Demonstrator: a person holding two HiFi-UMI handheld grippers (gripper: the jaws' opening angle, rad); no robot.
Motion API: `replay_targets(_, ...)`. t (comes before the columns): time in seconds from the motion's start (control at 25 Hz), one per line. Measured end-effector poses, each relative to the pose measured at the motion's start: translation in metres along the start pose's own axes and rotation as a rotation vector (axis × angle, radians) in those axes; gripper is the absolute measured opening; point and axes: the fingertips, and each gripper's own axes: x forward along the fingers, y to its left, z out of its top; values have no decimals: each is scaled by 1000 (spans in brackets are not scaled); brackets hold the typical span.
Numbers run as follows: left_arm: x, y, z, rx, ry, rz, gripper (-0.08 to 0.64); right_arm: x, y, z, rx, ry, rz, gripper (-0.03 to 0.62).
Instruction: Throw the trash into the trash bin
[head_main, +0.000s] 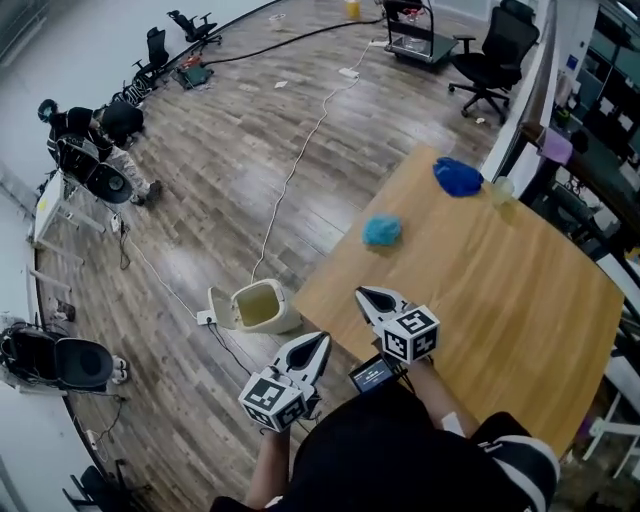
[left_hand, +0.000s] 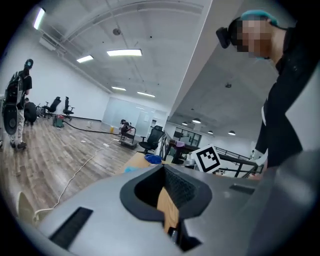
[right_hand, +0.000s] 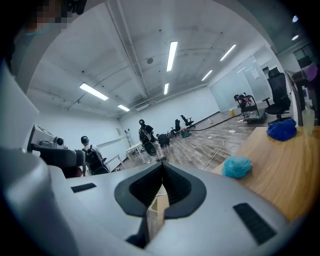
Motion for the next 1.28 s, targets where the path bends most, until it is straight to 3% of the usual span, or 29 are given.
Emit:
replay_targets(0.32, 87, 36, -3, 44, 120, -63, 6, 22, -91, 23, 59, -45, -91, -3)
replay_targets(0.68, 154, 69, -20, 15, 238, -227, 6, 3, -146, 8, 175, -71, -327, -3)
replay_targets(0.88, 219, 112, -50, 85, 326, -185, 6, -1, -155, -1, 207, -56, -395, -3)
replay_targets(1.04, 275, 135, -91, 169, 465, -216, 9, -3, -165, 8, 180, -84, -401, -2)
replay_targets(1.16, 304, 148, -106, 199, 516, -179, 101, -17, -174, 10, 179, -92, -439, -2)
replay_targets(1.28, 336, 163, -119, 176, 528, -105, 190, -29, -189, 2, 221, -82, -483, -3)
